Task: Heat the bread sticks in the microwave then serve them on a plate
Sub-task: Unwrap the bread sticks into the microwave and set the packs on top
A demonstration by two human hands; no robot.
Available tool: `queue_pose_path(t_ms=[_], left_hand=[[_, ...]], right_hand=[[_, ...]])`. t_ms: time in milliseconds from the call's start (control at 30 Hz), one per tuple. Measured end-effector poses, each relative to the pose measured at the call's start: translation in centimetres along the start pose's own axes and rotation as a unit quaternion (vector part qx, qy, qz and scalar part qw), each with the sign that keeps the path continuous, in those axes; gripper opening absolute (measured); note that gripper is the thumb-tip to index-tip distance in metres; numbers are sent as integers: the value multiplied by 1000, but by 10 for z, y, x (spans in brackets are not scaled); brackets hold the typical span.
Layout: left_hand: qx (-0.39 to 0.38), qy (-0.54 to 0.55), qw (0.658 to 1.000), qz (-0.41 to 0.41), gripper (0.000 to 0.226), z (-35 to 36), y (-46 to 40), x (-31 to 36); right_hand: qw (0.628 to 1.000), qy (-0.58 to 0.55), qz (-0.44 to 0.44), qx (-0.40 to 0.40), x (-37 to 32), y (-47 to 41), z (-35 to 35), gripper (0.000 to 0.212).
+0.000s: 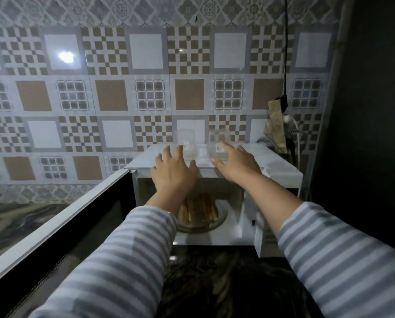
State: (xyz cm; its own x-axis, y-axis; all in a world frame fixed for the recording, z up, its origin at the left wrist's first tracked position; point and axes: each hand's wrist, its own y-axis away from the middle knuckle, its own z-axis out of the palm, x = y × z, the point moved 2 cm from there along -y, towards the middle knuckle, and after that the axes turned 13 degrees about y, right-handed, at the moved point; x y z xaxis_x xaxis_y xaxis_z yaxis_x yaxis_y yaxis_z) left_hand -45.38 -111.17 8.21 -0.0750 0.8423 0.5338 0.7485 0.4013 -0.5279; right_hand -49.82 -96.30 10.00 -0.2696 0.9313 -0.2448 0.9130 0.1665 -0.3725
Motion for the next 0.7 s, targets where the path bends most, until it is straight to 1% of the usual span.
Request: queue_pose_path(t_ms=[100,300,400,533,600,700], left_hand=[[-25,-5,1000,-8,54,-12,56,-3],[-73,-17,997,-28,52,-36,170,-21],[-102,-18,994,-47,55,-48,216,-34],[-122,29,989,-77,53,-59,266,-52],[-125,-3,989,-83,53,-69,290,-60],[-173,-11,982,-79,54,-85,323,-74]], right_hand=[[999,-8,-13,-28,6,53,5,62],[992,-22,-18,-119,16,163,28,60],[990,-11,-15,-142,12,209,36,59],[985,6,-6,-173,2,262,43,59],[982,-11,8,-186,-4,289,44,58],[982,8,18,-187,-16,330,47,54]])
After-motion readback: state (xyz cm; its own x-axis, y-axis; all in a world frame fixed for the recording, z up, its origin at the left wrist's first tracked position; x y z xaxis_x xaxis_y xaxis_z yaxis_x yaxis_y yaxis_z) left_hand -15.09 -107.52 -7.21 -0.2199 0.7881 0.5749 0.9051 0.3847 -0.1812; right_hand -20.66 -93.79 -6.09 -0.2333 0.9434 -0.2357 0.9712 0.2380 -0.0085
